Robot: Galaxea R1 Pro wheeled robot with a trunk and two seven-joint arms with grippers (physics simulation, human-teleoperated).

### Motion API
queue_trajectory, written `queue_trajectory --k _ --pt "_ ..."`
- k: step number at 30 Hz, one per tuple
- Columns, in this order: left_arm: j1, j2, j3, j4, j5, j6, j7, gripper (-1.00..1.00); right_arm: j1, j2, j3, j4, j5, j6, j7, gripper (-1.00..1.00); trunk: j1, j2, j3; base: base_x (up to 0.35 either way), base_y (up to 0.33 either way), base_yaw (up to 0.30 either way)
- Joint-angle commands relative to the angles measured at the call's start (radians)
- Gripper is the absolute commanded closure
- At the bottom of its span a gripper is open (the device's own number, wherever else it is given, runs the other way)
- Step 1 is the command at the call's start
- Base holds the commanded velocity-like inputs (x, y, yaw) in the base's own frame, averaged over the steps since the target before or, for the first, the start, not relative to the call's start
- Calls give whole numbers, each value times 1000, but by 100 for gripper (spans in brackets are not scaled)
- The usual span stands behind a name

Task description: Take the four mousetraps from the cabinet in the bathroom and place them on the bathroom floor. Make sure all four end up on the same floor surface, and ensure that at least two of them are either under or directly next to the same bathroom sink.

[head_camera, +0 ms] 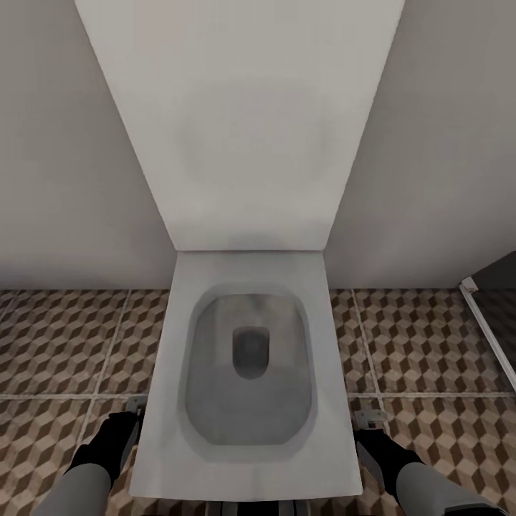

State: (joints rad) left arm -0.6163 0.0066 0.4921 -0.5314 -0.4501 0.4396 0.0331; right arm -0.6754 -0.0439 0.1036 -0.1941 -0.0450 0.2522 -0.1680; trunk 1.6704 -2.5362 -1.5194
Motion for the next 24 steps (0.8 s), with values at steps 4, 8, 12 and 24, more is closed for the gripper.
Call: queue_trajectory --k 4,8,12,24 --pt "0 0 2 -1 -1 4 1 100 0 -1 8 -2 -6 7 -3 100 0 0 -1 0 0 0" --pt "0 0 2 -1 -1 4 1 100 0 0 8 -2 -6 7 0 100 0 0 -1 0 0 0" --pt "0 -1 2 -1 -1 4 1 100 0 0 8 -2 -6 7 3 100 0 0 -1 0 0 0" --pt "0 -1 2 -1 -1 4 1 100 0 2 14 -2 -4 10 -6 100 0 0 -1 0 0 0"
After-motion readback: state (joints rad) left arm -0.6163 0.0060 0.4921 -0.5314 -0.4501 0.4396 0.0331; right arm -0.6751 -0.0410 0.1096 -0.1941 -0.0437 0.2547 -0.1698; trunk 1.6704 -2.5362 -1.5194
